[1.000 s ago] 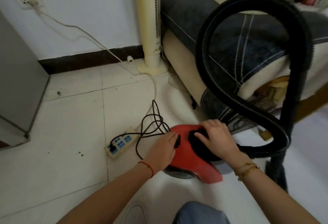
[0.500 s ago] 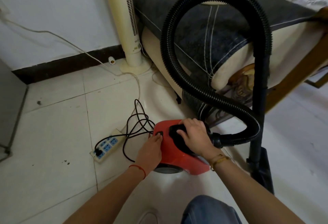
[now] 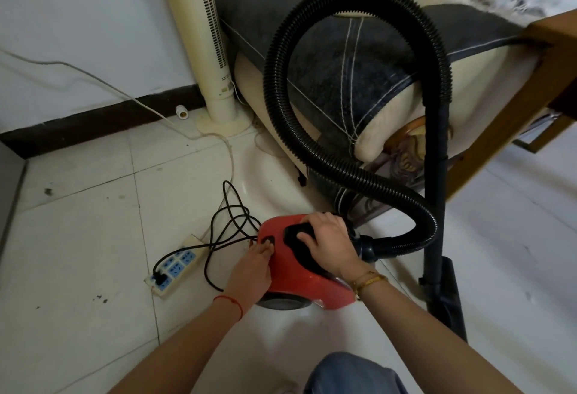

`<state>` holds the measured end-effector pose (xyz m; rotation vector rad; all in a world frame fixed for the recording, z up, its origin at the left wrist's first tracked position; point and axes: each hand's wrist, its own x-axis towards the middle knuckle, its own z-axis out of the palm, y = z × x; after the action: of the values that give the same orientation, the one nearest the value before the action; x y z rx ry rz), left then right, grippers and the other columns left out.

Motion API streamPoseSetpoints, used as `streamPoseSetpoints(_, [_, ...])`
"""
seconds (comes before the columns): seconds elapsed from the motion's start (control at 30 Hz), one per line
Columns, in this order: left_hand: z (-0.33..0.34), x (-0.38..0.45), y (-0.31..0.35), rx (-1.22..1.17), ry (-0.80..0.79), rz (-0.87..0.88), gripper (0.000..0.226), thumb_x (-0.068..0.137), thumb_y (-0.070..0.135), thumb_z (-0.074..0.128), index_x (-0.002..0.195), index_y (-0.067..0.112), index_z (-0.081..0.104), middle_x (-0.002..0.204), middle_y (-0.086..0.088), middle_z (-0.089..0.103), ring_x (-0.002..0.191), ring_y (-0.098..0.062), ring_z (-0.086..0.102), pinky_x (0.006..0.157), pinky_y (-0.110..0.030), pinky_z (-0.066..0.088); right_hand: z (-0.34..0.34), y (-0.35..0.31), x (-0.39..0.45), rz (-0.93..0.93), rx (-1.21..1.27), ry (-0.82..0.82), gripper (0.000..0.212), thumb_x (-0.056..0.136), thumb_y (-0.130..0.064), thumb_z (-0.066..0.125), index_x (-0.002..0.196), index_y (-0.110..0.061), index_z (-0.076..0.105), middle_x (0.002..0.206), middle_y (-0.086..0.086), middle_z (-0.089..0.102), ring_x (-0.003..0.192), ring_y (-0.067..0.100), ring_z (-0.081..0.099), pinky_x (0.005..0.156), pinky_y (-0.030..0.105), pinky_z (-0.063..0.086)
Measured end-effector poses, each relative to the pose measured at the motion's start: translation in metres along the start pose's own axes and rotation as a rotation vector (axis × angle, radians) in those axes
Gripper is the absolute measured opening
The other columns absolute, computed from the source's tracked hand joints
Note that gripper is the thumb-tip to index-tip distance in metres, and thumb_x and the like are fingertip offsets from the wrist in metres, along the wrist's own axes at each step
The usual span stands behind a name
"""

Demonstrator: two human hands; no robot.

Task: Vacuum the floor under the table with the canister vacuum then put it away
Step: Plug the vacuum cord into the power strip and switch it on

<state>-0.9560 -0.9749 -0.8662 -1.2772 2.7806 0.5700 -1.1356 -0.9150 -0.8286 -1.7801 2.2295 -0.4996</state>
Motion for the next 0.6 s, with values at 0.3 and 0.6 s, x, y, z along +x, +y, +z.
streamPoseSetpoints(0.3, [-0.071,-0.011,0.027,0.028,0.155,0.234,0.037,0.092,0.025,0.041,0.123,0.018,0.059,0.115,0.002,0.062,0.103,-0.016,0.057,0.092,-0.031,0.049,-0.049,-0.004,-0.031,-0.158,0.044,0.085,0.034,0.097,-0.037,0.047,0.125,-0.018,0.053,0.119,0.000,0.057,0.114,0.018,0.049,0.102,0.032,0.040])
streamPoseSetpoints(0.6, [-0.184,-0.022,0.125,0.053,0.442,0.664,0.024,0.087,0.020,0.053,0.102,0.014,0.071,0.095,0.006,0.069,0.091,-0.010,0.062,0.082,-0.025,0.050,-0.143,-0.004,-0.076,-0.224,0.096,0.293,0.023,0.096,-0.039,0.050,0.108,-0.023,0.062,0.099,-0.010,0.063,0.094,0.005,0.058,0.080,0.026,0.050])
